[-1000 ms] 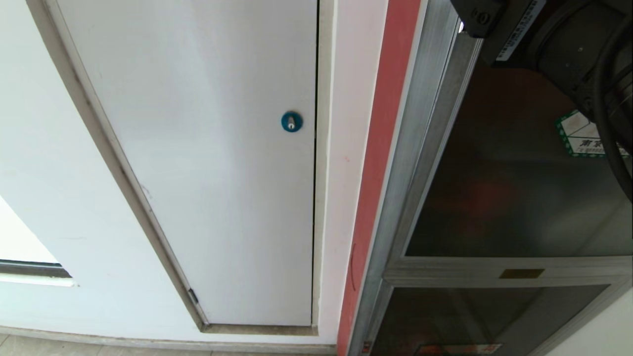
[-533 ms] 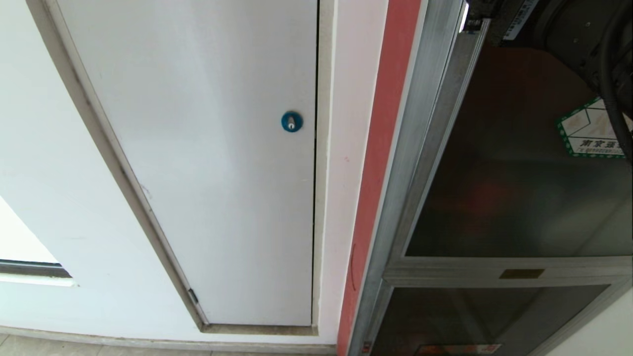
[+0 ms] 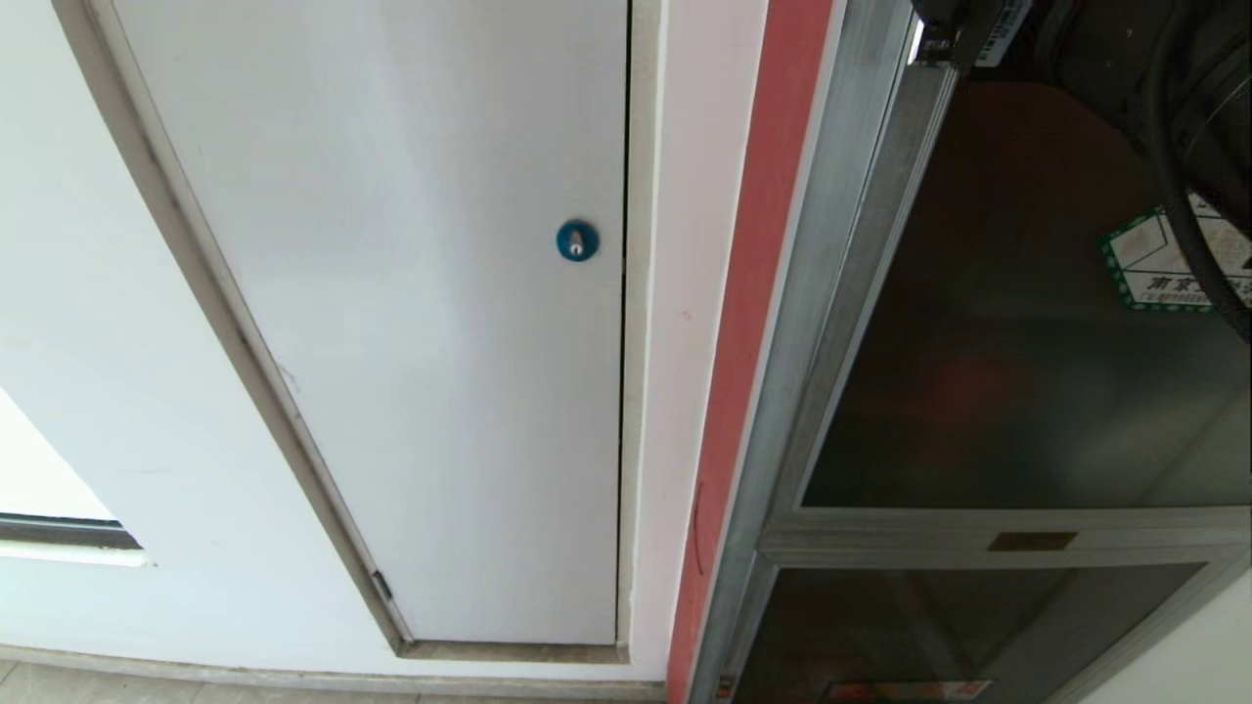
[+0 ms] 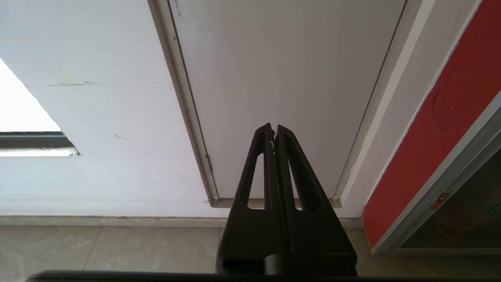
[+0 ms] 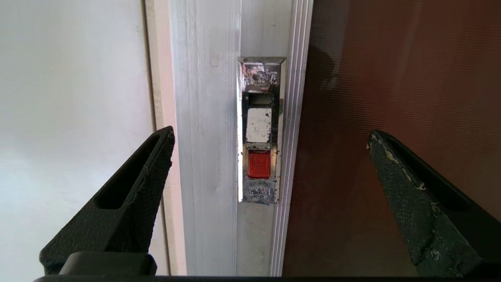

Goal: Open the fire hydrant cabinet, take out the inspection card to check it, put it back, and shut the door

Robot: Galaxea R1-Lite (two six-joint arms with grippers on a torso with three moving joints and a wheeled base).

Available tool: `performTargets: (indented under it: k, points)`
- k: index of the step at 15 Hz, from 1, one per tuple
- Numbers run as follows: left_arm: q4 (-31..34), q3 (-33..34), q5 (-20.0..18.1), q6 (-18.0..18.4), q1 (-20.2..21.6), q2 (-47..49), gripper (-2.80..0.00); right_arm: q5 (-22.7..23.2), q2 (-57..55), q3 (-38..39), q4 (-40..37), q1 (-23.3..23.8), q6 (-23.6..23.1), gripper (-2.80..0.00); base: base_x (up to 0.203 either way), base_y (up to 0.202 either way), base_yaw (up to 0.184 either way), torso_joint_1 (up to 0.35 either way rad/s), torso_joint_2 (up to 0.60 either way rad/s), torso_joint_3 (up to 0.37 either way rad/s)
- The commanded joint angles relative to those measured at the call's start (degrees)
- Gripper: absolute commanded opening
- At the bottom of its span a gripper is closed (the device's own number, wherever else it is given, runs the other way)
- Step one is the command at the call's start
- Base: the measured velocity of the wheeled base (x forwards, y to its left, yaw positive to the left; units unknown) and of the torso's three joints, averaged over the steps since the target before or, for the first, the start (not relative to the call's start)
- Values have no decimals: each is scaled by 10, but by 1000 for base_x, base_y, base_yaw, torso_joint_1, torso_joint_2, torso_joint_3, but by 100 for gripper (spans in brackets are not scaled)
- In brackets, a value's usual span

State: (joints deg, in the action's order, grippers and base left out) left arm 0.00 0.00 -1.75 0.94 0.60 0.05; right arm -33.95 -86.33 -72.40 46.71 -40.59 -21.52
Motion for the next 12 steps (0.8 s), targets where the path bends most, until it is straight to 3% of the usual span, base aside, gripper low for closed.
performTargets:
  k: [1, 8, 9, 12]
  points:
    - [0, 0, 0, 0, 0, 0, -280, -2, -9, 0, 4, 9, -2, 0, 0, 0, 0, 0, 0, 0]
    - [0, 1, 0, 0, 0, 0, -280, -1, -18, -19, 5, 14, -9, 0, 0, 0, 0, 0, 0, 0]
    - [0, 1, 0, 0, 0, 0, -280, -1, -20, -25, 4, 14, -9, -280, 0, 0, 0, 0, 0, 0]
    - [0, 1, 0, 0, 0, 0, -280, 0, -24, -34, 3, 14, -10, -280, 0, 0, 0, 0, 0, 0]
